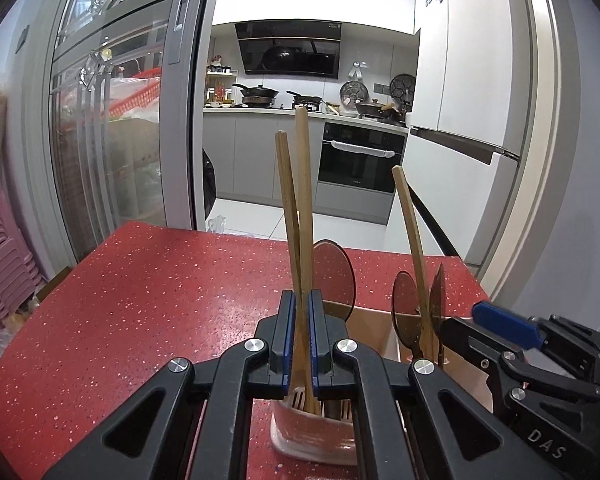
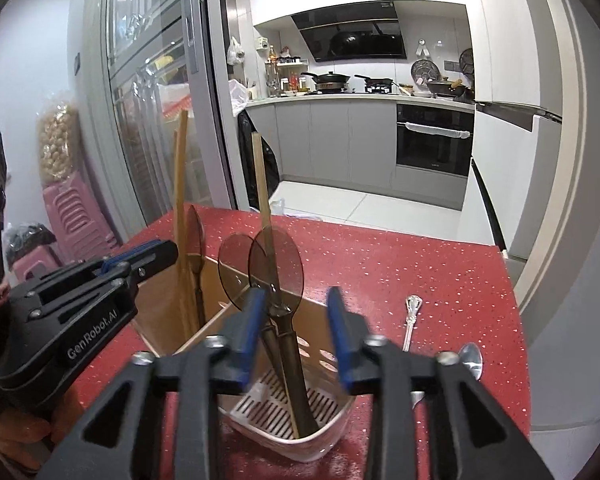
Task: Organize utensils
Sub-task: 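Lower the spoon and chopstick into the holder and open both tools, then move both open tools back down to the remaining utensils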
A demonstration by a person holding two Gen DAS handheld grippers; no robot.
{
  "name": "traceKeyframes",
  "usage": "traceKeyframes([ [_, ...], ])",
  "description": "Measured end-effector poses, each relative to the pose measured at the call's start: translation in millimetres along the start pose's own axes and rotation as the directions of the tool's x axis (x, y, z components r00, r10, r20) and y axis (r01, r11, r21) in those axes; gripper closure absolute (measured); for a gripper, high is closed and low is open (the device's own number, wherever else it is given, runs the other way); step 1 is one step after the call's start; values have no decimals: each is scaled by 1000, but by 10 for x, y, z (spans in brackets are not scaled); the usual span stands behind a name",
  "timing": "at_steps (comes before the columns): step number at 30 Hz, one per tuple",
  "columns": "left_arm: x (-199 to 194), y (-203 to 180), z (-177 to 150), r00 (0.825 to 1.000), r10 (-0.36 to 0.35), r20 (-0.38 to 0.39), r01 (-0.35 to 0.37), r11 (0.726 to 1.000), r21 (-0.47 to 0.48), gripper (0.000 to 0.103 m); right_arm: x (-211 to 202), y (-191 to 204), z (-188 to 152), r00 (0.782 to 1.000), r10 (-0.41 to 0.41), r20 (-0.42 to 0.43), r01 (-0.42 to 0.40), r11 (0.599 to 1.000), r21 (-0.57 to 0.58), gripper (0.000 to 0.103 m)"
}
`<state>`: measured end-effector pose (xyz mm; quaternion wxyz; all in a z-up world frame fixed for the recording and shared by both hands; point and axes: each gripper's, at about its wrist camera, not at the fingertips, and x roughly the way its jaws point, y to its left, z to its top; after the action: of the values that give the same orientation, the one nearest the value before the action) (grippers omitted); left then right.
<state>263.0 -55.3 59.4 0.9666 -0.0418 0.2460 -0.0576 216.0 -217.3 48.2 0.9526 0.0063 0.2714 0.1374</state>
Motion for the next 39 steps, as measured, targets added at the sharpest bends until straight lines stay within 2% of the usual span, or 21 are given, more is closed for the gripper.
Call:
traceKeyframes([
  [7,-192,41,-36,1000,3,-12,-3,1000,-1,72,-183,16,43,1000,21,17,-21,999,40,57],
  [14,-396,159,-228,995,15,-94,-16,1000,-5,72,-468,78,-43,999,38,5,-38,998,47,48],
  [21,-628,293,-592,978,41,-202,-44,999,-7,72,-695,170,-316,995,63,-74,-57,995,82,36],
  [26,-783,352,-891,961,56,-270,-60,998,-6,72,-770,239,-534,987,78,-140,-64,993,102,33],
  [39,-1165,557,-1446,932,54,-358,-83,994,-67,71,-851,353,-1056,948,84,-308,-30,984,175,27],
])
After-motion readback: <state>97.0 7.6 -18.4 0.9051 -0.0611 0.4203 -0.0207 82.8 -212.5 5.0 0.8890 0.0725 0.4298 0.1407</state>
